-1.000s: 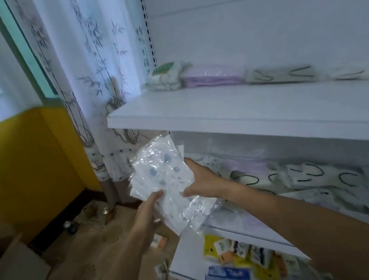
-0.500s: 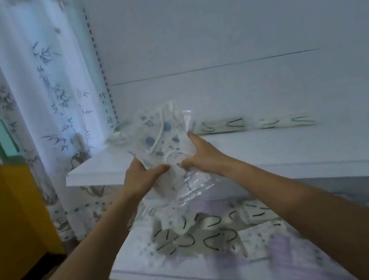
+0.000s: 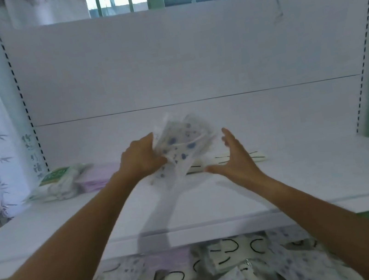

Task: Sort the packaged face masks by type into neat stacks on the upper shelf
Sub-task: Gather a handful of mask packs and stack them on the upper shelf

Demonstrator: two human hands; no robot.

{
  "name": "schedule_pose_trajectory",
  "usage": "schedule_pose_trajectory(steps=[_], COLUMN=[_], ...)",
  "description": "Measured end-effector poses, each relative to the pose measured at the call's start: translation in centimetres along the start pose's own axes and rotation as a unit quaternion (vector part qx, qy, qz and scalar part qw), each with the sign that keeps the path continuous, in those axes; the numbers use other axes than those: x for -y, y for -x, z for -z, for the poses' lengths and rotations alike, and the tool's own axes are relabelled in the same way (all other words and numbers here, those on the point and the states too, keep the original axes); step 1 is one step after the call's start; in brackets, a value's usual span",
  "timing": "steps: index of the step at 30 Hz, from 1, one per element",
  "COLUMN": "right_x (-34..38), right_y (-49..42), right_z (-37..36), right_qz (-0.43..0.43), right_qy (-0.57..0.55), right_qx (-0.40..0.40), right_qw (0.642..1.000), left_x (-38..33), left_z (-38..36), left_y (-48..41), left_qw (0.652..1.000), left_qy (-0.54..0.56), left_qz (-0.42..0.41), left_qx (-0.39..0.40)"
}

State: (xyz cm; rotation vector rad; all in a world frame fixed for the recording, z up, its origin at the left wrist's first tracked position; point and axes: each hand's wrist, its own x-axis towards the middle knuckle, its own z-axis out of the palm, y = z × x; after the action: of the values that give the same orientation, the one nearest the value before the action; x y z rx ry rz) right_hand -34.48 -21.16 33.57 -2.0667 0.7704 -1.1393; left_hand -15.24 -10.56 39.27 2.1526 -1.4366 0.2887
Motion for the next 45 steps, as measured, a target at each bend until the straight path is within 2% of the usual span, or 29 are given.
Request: schedule_pose_trajectory(steps=[3, 6, 7, 9, 12, 14, 17, 20, 22, 28, 33, 36, 40, 42, 44, 45], right_x=[0.2, -0.8, -1.6, -3.1, -4.2, -4.7, -5.4, -5.9, -6.0, -6.5, -6.0, -6.0, -6.3, -6.5, -6.7, -6.8], right_y=[-0.8, -1.0, -1.0, -1.2, -1.9, -2.4, -2.4, -1.6, -1.1, -1.1, -0.5, -0.3, -0.3, -0.5, -0.7, -0.8], right_z=[1.9, 2.1, 2.0, 1.8, 2.1, 1.9, 0.7, -1.3, -2.2, -2.5, -2.2, -2.1, -2.1, -2.3, -2.8, -3.0], right_qz=[0.026, -0.014, -0.032, -0.063, -0.095, -0.119, -0.156, -0.18, -0.184, -0.129, -0.082, -0.074, -0.09, -0.101, -0.121, -0.123], right_qy=[-0.013, -0.023, -0.03, -0.053, -0.124, -0.187, -0.223, -0.272, -0.273, -0.256, -0.26, -0.278, -0.319, -0.281, -0.251, -0.235], right_qx=[-0.004, 0.089, 0.102, 0.073, 0.011, -0.006, -0.016, -0.016, -0.013, -0.028, -0.037, -0.048, -0.009, 0.033, 0.053, 0.042], right_qw=[1.0, 0.996, 0.994, 0.994, 0.988, 0.975, 0.962, 0.945, 0.944, 0.958, 0.961, 0.957, 0.944, 0.954, 0.959, 0.963], left_x=[-2.6, -4.8, -5.2, -5.6, -4.6, -3.2, -1.1, 0.6, 0.9, 1.6, 2.1, 1.8, 1.6, 1.4, 1.3, 1.3], left_z=[-1.4, -4.0, -4.5, -4.6, -4.6, -5.1, -7.0, -9.6, -10.2, -10.8, -10.9, -11.0, -10.9, -10.9, -11.2, -11.5], left_y=[-1.1, -0.9, -0.8, -0.8, -1.1, -0.9, 0.5, 2.7, 3.4, 3.3, 2.8, 2.8, 3.0, 3.2, 3.2, 3.3], left_qw=[0.988, 0.976, 0.973, 0.974, 0.98, 0.987, 0.972, 0.912, 0.873, 0.866, 0.838, 0.852, 0.805, 0.83, 0.89, 0.908], left_qy=[-0.132, -0.17, -0.179, -0.178, -0.152, -0.069, 0.132, 0.362, 0.449, 0.467, 0.483, 0.475, 0.577, 0.551, 0.455, 0.417], left_qz=[-0.013, -0.057, -0.079, -0.103, -0.127, -0.114, -0.013, 0.087, 0.127, 0.083, 0.179, 0.161, 0.115, 0.075, 0.026, 0.019], left_qx=[0.078, 0.121, 0.12, 0.1, 0.006, -0.092, -0.195, -0.175, -0.145, -0.157, -0.183, -0.152, -0.073, -0.043, -0.008, -0.006])
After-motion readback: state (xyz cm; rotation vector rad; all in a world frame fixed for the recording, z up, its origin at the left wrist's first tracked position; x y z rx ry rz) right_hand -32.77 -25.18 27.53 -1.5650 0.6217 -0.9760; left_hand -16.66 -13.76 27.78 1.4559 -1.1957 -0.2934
